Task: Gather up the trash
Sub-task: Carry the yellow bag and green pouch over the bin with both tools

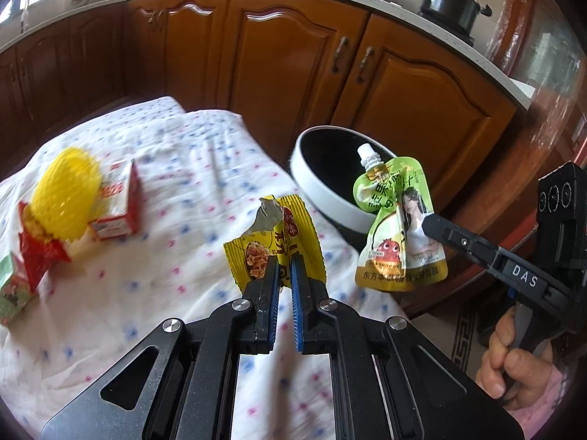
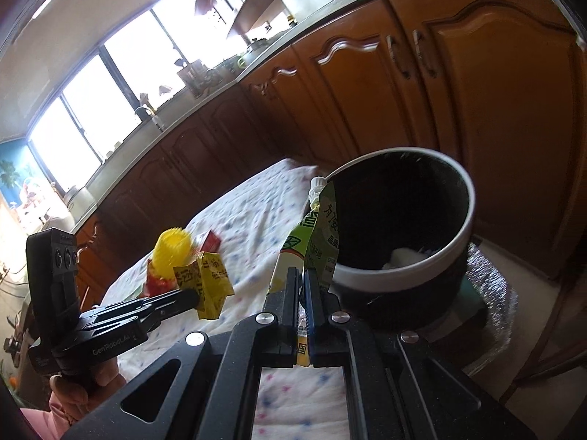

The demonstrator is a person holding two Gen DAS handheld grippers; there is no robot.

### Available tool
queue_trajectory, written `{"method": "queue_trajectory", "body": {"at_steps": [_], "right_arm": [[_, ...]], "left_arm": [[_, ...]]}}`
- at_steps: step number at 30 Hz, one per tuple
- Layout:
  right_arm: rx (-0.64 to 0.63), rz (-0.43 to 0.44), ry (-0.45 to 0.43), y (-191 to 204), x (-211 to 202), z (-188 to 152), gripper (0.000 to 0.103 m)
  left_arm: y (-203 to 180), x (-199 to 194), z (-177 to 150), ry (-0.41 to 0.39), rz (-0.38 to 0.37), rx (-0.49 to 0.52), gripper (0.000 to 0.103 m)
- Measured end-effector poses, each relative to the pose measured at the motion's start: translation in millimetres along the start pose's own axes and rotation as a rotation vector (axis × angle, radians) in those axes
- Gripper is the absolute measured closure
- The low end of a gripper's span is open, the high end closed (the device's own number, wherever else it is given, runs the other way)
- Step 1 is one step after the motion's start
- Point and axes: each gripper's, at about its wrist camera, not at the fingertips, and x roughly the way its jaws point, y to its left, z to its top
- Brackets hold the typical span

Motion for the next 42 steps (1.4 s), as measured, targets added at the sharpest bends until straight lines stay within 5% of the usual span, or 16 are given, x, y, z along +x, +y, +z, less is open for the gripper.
{"method": "queue_trajectory", "body": {"at_steps": [22,42], "right_arm": [[-0.060,-0.179,-0.112,-35.1,-3.2,40.0,0.100],[-0.038,-0.234,-0.076,-55.4,26.3,46.1,0.100]], "left_arm": [[-60.6,46.6,62.9,0.003,-0.033,0.100,0.097],[-91.1,110.2,80.9,0.096,0.003,0.138,0.097]]}}
